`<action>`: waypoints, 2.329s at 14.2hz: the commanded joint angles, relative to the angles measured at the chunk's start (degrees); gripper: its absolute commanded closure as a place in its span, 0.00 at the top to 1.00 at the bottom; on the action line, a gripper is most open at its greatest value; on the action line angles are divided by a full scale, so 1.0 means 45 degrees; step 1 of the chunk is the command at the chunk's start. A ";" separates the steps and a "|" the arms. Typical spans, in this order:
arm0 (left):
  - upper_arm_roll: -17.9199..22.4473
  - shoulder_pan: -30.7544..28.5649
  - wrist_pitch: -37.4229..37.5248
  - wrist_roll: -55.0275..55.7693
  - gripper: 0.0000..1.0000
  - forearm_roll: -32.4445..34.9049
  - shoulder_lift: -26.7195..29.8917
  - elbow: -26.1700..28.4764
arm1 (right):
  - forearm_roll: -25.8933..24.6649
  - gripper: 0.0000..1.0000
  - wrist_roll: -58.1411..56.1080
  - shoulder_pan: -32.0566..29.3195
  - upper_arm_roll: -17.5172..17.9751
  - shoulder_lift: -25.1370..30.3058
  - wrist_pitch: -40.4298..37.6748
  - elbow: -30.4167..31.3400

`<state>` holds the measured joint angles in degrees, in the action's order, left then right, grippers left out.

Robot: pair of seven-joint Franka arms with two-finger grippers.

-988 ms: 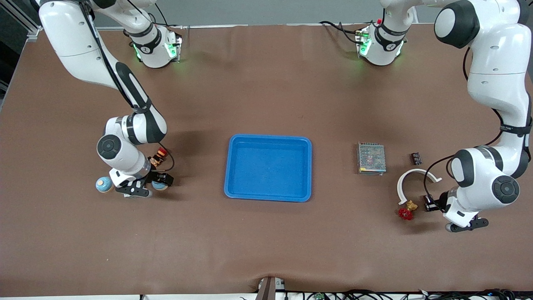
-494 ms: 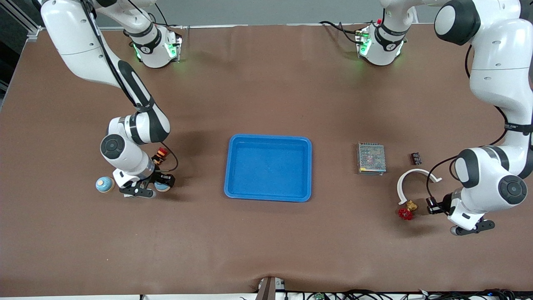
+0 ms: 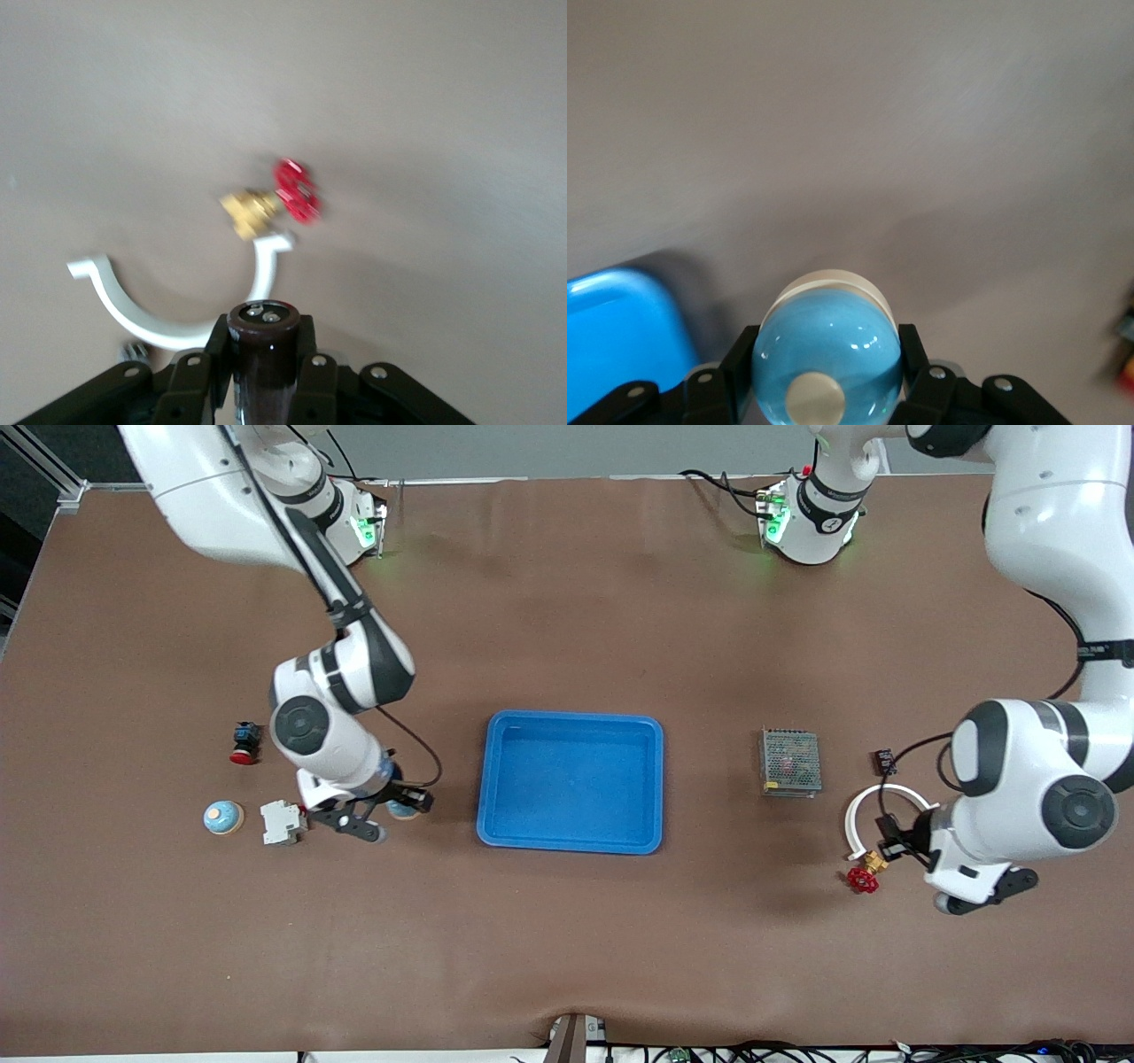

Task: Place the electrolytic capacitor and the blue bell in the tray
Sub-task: 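Carry the capacitor and the blue bell over the blue tray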

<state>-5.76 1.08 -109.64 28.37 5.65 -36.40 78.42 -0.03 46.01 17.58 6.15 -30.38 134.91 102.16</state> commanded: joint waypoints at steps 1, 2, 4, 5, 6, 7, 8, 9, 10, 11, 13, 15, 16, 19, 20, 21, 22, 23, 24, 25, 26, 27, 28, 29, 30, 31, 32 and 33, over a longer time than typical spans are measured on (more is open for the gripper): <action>0.0109 0.0966 0.0516 0.1695 0.00 -0.0045 0.0665 0.0307 | -0.0168 0.00 0.2094 0.1130 -0.0116 -0.0103 -0.0194 -0.0533; 0.0108 0.1318 0.0516 0.2399 0.00 -0.0046 0.0686 0.0307 | -0.0149 0.00 0.2603 0.1269 -0.0116 -0.0181 -0.0214 -0.0806; 0.0108 0.2099 0.0516 0.3669 0.00 -0.0065 0.0725 0.0307 | -0.0130 0.00 0.3676 0.1853 -0.0116 -0.0629 -0.0233 -0.1488; 0.0108 0.2451 0.0516 0.4294 0.00 -0.0065 0.0725 0.0327 | -0.0168 0.00 0.4320 0.2011 -0.0116 -0.0941 -0.0253 -0.1860; 0.0108 0.2822 0.0516 0.4861 0.00 -0.0065 0.0706 0.0327 | -0.0285 0.00 0.4829 0.2206 -0.0116 -0.1292 -0.0388 -0.2250; 0.0108 0.3135 0.0516 0.5369 0.00 -0.0065 0.0686 0.0327 | -0.0286 0.00 0.4989 0.2459 -0.0193 -0.1605 -0.0738 -0.2660; 0.0089 0.3408 0.0516 0.5838 0.00 -0.0065 0.0667 0.0327 | -0.0286 0.00 0.5010 0.2558 -0.0272 -0.1859 -0.1012 -0.3032; 0.0089 0.3682 0.0516 0.6249 0.00 -0.0084 0.0647 0.0327 | -0.0267 0.00 0.5030 0.2579 -0.0292 -0.2074 -0.1111 -0.3287; 0.0050 0.3917 0.0516 0.6679 0.00 -0.0085 0.0627 0.0327 | -0.0286 0.00 0.5223 0.2598 -0.0292 -0.2270 -0.1112 -0.3444; 0.0011 0.4132 0.0516 0.7108 0.00 -0.0085 0.0608 0.0327 | -0.0286 0.00 0.5476 0.2714 -0.0292 -0.2523 -0.1112 -0.3677; -0.0009 0.4522 0.0516 0.7715 0.00 -0.0239 0.0608 0.0327 | -0.0286 0.00 0.5674 0.2794 -0.0331 -0.2895 -0.1113 -0.4030; -0.0009 0.4971 0.0419 0.8340 0.00 -0.0397 0.0530 0.0366 | -0.0305 0.00 0.5694 0.2793 -0.0331 -0.3324 -0.1093 -0.4342; -0.0009 0.5206 0.0380 0.8711 0.00 -0.0455 0.0510 0.0347 | -0.0305 0.00 0.5713 0.2813 -0.0350 -0.3559 -0.1073 -0.4576; -0.0028 0.5811 0.0283 0.9182 0.00 -0.0786 0.0296 0.0346 | -0.0305 0.00 0.5791 0.2813 -0.0351 -0.3990 -0.1073 -0.5007; -0.0028 0.6026 0.0089 0.9396 0.00 -0.0884 0.0237 0.0346 | -0.0325 0.00 0.5791 0.2813 -0.0351 -0.4068 -0.1054 -0.5105; -0.0028 0.6202 -0.0223 0.9669 0.00 -0.0905 0.0140 0.0346 | -0.0383 0.00 0.5791 0.2813 -0.0351 -0.4204 -0.1054 -0.5202; -0.0028 0.6417 -0.0671 1.0000 0.00 -0.0924 0.0062 0.0366 | -0.0422 0.00 0.5791 0.2813 -0.0351 -0.4302 -0.1034 -0.5319; -0.0028 0.6651 -0.1158 1.0467 0.00 -0.0944 -0.0036 0.0443 | -0.0423 0.00 0.5811 0.2813 -0.0409 -0.4458 -0.1034 -0.5436; -0.0028 0.6808 -0.1337 1.0936 0.00 -0.0944 -0.0211 0.0444 | -0.0423 0.00 0.5811 0.2910 -0.0467 -0.4537 -0.1015 -0.5554; -0.0028 0.6945 -0.1571 1.1115 0.00 -0.0925 -0.0329 0.0463 | -0.0403 0.00 0.5811 0.2969 -0.0584 -0.4634 -0.0995 -0.5651; -0.0028 0.7004 -0.1747 1.1155 0.00 -0.0924 -0.0484 0.0502 | -0.0403 0.00 0.5811 0.3027 -0.0624 -0.4751 -0.0976 -0.5749; -0.0009 0.7179 -0.1923 1.1156 0.00 -0.0924 -0.0602 0.0541 | -0.0422 0.00 0.5830 0.3028 -0.0643 -0.4810 -0.0937 -0.5769; -0.0009 0.7219 -0.2118 1.1156 0.00 -0.0866 -0.0739 0.0580 | -0.0423 0.00 0.5831 0.3028 -0.0643 -0.4908 -0.0917 -0.5828; -0.0009 0.7220 -0.2352 1.1156 0.00 -0.0827 -0.0856 0.0658 | -0.0423 0.00 0.5831 0.3047 -0.0643 -0.4986 -0.0917 -0.5944; -0.0009 0.7220 -0.2664 1.1156 0.00 -0.0788 -0.0896 0.0872 | -0.0423 0.00 0.5831 0.3047 -0.0643 -0.5025 -0.0917 -0.5965; -0.0009 0.7259 -0.3073 1.1156 0.00 -0.0749 -0.0915 0.1222 | -0.0423 0.04 0.5850 0.3047 -0.0643 -0.5026 -0.0898 -0.5965; 0.0011 0.7317 -0.3483 1.1156 0.00 -0.0729 -0.0916 0.1593 | -0.0423 0.18 0.5927 0.3047 -0.0643 -0.5026 -0.0859 -0.5965; 0.0011 0.7317 -0.3758 1.1156 0.00 -0.0710 -0.0916 0.1964 | -0.0423 0.34 0.5967 0.3067 -0.0643 -0.5026 -0.0800 -0.5965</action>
<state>-6.20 33.39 -123.48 78.04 2.34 -41.44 83.55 -0.44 70.75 30.43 3.94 -51.91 131.43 77.47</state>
